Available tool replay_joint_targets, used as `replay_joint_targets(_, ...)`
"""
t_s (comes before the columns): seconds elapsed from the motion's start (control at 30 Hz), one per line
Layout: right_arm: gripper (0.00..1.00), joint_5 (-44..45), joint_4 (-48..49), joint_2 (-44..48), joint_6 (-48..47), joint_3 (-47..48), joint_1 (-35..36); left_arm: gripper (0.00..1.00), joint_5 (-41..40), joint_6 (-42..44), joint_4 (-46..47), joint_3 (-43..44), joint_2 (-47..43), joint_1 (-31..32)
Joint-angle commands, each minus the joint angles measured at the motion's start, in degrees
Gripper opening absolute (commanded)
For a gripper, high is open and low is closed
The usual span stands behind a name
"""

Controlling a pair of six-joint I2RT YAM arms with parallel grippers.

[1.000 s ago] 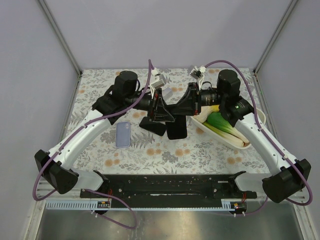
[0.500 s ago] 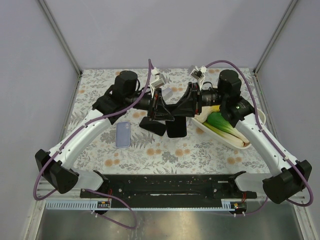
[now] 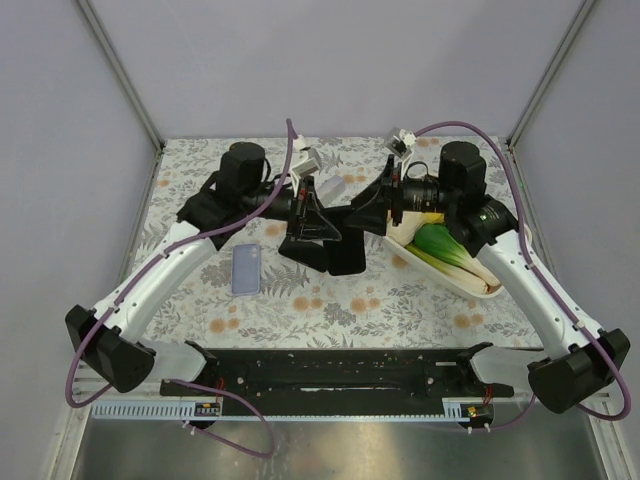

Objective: Take the phone out of the phone case
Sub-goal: Remove the phone case from the phone.

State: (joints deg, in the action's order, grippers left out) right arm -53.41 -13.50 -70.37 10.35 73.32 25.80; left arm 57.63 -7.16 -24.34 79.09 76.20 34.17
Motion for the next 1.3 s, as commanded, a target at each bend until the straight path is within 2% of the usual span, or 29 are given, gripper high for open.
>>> replay_joint_targets(0.0,0.77,5.1,-2.5,1.5,-4.3,2.6,-1.0,0.0,5.0,3.6,0.1,2.1,-4.9,-3.0)
replay_joint_targets(0.23,0.8,-3.5,-3.7,2.9,-9.3,0.6,-1.4,0.0,1.9,11.4,-7.6,6.5,-6.8,-7.4)
replay_joint_targets(0.33,0.87,-4.2,-4.1,3.1,-10.1,-1.1,-1.4,0.0,0.8,13.4,-10.4,8.5,-7.4,-8.1)
replay_joint_targets(0.37,0.98,-4.0,-4.3,2.9,-10.1,-1.3,-1.4,0.0,1.0,13.6,-11.2,9.1,-7.4,-8.1)
replay_joint_targets(0.4,1.0,-3.7,-4.2,2.4,-9.6,-1.5,-1.4,0.0,1.3,13.7,-11.7,9.5,-7.4,-8.2)
replay_joint_targets(0.6,0.99,-11.1,-3.8,-1.8,-5.3,-1.6,-1.3,0.0,3.4,10.8,-10.6,8.8,-7.4,-8.4)
replay_joint_targets(0.77,1.0,-11.1,-8.4,-2.0,-13.6,-0.9,-0.4,0.0,2.9,9.1,-9.7,9.2,-6.9,-8.4)
replay_joint_targets(0.87,0.94,-11.3,-9.3,-2.2,-15.3,-1.0,0.7,0.0,2.2,8.0,-9.7,10.3,-6.2,-8.4)
replay_joint_targets(0.93,0.88,-11.2,-10.9,-2.7,-17.1,-0.4,1.4,0.0,2.8,7.6,-9.6,10.6,-5.5,-8.4)
replay_joint_targets(1.0,0.76,-11.4,-13.6,-3.3,-19.6,0.5,2.3,0.0,2.8,7.3,-9.2,10.7,-4.8,-8.4)
replay_joint_targets(1.07,0.7,-10.1,-15.6,-3.7,-22.5,0.9,3.7,0.0,3.1,7.3,-8.6,10.3,-4.5,-8.4)
replay_joint_targets(1.27,0.55,-10.1,-15.8,-4.8,-23.2,1.6,5.1,0.0,3.9,5.6,-7.3,9.3,-4.1,-8.4)
